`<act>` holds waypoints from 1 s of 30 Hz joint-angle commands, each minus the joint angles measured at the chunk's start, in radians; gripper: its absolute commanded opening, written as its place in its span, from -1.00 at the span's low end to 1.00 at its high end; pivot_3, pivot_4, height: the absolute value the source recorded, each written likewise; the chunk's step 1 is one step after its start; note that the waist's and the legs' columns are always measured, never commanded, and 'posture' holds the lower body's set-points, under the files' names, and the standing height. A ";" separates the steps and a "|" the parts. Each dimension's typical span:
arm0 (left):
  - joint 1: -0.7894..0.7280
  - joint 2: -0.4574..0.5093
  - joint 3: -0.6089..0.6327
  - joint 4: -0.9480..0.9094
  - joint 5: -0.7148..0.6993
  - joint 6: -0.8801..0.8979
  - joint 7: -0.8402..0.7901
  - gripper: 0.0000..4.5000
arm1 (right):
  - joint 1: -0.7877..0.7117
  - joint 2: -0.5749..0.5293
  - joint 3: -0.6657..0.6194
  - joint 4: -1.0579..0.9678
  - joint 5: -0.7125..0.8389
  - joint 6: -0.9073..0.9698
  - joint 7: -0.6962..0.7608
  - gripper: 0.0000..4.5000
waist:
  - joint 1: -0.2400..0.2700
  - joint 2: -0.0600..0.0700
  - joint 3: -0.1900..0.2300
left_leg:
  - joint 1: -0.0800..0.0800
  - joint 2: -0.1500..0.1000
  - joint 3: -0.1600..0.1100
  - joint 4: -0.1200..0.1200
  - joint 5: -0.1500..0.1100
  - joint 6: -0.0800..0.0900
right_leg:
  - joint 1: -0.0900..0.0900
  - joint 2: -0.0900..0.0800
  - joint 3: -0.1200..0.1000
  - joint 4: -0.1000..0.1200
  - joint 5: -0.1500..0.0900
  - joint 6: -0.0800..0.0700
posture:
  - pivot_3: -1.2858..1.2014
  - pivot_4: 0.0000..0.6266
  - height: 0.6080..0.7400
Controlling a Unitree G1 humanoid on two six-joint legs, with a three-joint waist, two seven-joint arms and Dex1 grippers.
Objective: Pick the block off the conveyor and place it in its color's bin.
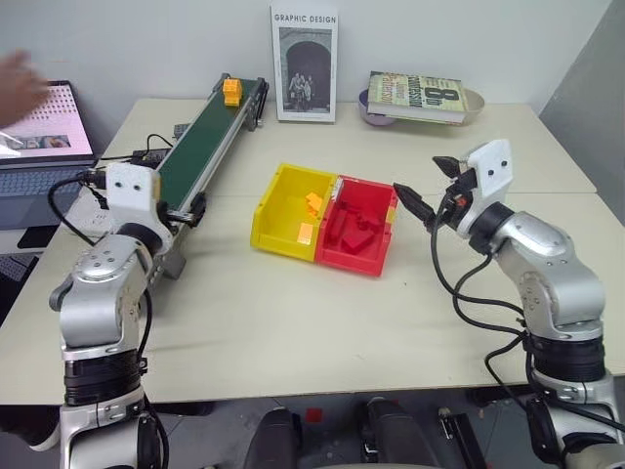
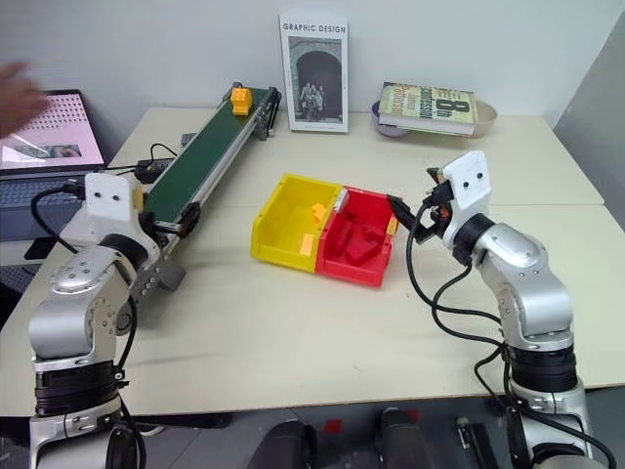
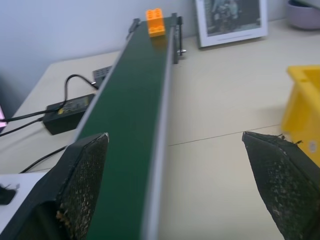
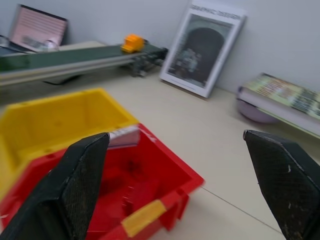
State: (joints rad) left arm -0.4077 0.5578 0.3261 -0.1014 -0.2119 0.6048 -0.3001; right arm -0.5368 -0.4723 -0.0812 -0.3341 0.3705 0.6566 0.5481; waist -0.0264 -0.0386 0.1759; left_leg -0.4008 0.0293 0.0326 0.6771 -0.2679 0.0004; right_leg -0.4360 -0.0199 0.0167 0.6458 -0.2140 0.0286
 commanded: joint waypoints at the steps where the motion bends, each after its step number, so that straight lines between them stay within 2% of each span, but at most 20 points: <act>1: -0.032 0.039 0.043 0.014 -0.014 -0.040 -0.019 0.99 | -0.030 -0.031 -0.024 -0.039 0.075 0.015 0.069 1.00 | 0.000 0.000 0.000 | 0.000 0.000 0.000 0.000 0.000 0.000 | 0.000 0.000 0.000 0.000 0.000 0.000 | 0.03 -0.52 1.00; 5: -0.033 0.058 0.060 0.031 -0.028 -0.072 -0.036 0.99 | -0.042 -0.048 -0.015 -0.038 0.107 0.022 0.101 1.00 | 0.000 0.000 0.000 | 0.000 0.000 0.000 0.000 0.000 0.000 | 0.000 0.000 0.000 0.000 0.000 0.000 | 0.03 -0.52 1.00; 10: -0.039 0.086 0.063 0.076 -0.037 -0.102 -0.063 0.99 | -0.094 -0.021 0.011 -0.063 0.228 0.066 0.171 1.00 | 0.000 0.000 0.000 | 0.000 0.001 0.000 0.000 0.000 0.000 | 0.000 0.000 0.000 0.001 0.000 0.000 | 0.03 -0.52 1.00; 24: -0.070 0.064 0.023 0.151 0.004 -0.150 -0.011 0.99 | -0.159 -0.001 0.035 -0.115 0.369 0.147 0.159 1.00 | 0.001 0.000 0.000 | 0.000 0.000 0.000 0.000 0.000 0.000 | -0.001 -0.002 -0.001 0.001 0.000 0.000 | 0.03 -0.52 1.00; 30: -0.082 0.054 0.016 0.181 0.005 -0.154 0.003 0.99 | -0.163 -0.014 0.064 -0.134 0.370 0.147 0.165 1.00 | 0.000 0.000 0.000 | 0.000 0.001 0.000 0.000 0.000 0.000 | -0.001 -0.003 -0.001 0.001 0.000 0.000 | 0.03 -0.52 1.00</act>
State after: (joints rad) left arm -0.4699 0.6068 0.3381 0.0866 -0.2149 0.4721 -0.3079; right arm -0.6793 -0.4774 -0.0143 -0.4286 0.7286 0.8153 0.7129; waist -0.0259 -0.0387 0.1759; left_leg -0.4011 0.0300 0.0325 0.6771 -0.2680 0.0002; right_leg -0.4365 -0.0225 0.0160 0.6466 -0.2138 0.0285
